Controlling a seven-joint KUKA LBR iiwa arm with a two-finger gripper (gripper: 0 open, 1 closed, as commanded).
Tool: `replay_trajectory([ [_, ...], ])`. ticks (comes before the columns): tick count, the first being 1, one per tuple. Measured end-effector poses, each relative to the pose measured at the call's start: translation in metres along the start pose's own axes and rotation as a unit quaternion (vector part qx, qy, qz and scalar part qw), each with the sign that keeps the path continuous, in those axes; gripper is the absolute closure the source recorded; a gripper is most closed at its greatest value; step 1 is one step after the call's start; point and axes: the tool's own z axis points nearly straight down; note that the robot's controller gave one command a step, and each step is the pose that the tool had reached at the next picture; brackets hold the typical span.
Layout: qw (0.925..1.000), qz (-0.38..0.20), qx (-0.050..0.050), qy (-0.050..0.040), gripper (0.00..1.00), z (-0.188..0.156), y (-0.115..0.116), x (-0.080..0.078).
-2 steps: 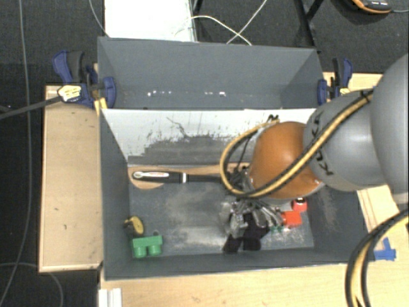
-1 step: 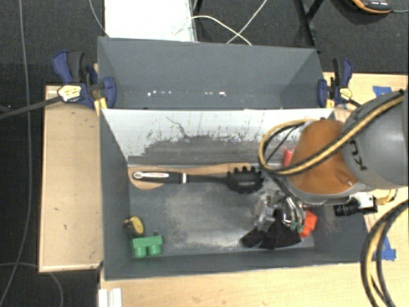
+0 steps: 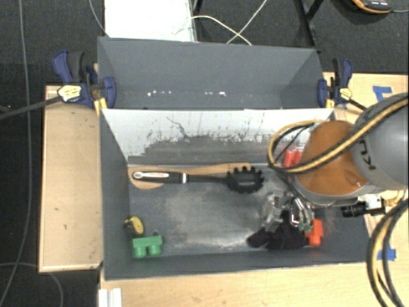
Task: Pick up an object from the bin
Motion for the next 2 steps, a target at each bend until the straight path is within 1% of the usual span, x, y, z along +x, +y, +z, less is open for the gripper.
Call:
replay_trajectory([
  [1,0.9951,-0.099,-0.001,-0.0031,0.0,-0.0007,-0.0022,0.0197],
  [2,0.9952,-0.098,-0.001,-0.0031,0.0,-0.0008,-0.0023,0.0197],
])
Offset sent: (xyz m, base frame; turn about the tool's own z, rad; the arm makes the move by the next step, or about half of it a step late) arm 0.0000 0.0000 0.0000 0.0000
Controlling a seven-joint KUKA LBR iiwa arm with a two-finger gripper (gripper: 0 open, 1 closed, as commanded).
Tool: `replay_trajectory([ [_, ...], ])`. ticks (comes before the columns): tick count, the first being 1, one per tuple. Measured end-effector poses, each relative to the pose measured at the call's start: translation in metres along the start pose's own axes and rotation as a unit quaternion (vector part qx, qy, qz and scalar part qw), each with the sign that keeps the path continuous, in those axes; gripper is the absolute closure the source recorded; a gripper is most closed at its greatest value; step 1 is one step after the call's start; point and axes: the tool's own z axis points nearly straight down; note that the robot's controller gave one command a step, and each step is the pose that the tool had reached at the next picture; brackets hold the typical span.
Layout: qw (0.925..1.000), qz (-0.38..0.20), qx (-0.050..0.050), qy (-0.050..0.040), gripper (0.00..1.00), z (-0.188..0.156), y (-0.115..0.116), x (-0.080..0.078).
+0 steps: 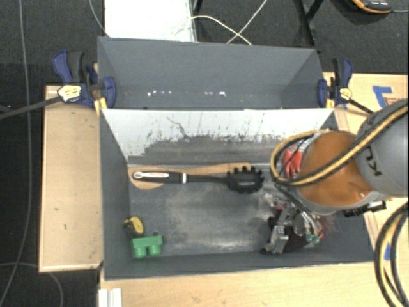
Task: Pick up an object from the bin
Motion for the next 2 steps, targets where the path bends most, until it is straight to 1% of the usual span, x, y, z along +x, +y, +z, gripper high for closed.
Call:
replay_trajectory([
  [1,0.9999,0.016,0.0,-0.0018,0.0,-0.0262,-0.0251,-0.0043],
  [2,1.0,0.001,-0.001,-0.0019,1.0,-0.0245,-0.0236,-0.0063],
])
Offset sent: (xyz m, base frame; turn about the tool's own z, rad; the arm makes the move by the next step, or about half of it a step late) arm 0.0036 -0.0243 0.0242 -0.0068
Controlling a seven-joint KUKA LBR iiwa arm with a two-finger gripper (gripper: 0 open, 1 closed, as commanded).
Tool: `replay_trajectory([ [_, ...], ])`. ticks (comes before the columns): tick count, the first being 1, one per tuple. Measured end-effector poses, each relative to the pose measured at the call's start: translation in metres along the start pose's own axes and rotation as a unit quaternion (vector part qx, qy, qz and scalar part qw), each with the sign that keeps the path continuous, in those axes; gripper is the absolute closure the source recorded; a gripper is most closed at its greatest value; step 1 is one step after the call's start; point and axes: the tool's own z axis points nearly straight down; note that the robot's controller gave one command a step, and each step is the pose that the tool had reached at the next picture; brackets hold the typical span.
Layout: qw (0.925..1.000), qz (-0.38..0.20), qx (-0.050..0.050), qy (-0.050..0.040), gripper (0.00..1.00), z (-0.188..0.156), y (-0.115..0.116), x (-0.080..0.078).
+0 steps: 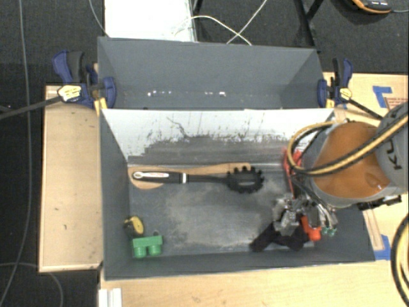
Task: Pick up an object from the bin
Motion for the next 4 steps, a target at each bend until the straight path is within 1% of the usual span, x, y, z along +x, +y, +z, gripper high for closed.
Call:
replay_trajectory([
  [1,1.0,0.002,0.0,-0.0002,0.0,0.0,0.0,0.0],
  [2,1.0,0.003,0.0,0.0,1.0,0.0,0.0,0.0],
  [3,1.0,0.003,0.0,0.0,1.0,0.0,0.0,0.0],
  [4,0.9998,0.021,-0.001,-0.0005,0.0,0.012,0.019,0.01],
])
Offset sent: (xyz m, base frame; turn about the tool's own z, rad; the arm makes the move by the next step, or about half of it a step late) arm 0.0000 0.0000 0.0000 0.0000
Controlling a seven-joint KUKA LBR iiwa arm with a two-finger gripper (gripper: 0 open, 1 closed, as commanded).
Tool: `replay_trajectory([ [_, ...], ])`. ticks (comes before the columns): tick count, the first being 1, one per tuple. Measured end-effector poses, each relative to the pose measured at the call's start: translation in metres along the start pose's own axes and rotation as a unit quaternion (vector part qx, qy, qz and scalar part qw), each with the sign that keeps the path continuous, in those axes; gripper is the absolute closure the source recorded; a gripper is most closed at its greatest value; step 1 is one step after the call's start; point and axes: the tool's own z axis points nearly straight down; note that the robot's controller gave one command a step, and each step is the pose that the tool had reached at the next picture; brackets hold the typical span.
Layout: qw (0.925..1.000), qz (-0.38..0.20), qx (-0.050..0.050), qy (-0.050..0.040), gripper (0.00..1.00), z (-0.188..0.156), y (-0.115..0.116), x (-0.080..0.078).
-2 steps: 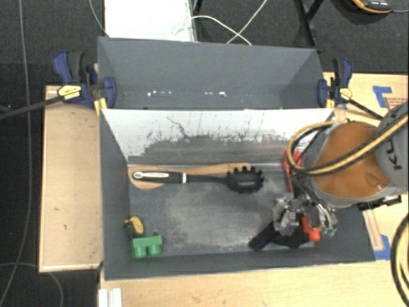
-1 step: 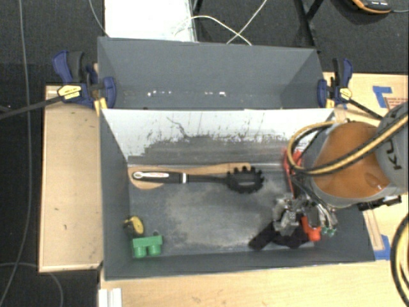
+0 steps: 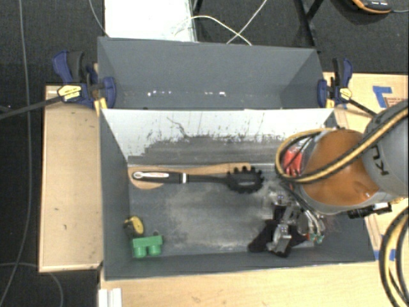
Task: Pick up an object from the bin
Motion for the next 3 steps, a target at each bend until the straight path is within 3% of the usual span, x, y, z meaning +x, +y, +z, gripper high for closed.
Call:
replay_trajectory([
  [1,1.0,0.0,0.0,0.0002,1.0,0.0,0.0,0.0],
  [3,1.0,0.002,0.0,-0.0016,1.0,-0.014,-0.011,0.0],
])
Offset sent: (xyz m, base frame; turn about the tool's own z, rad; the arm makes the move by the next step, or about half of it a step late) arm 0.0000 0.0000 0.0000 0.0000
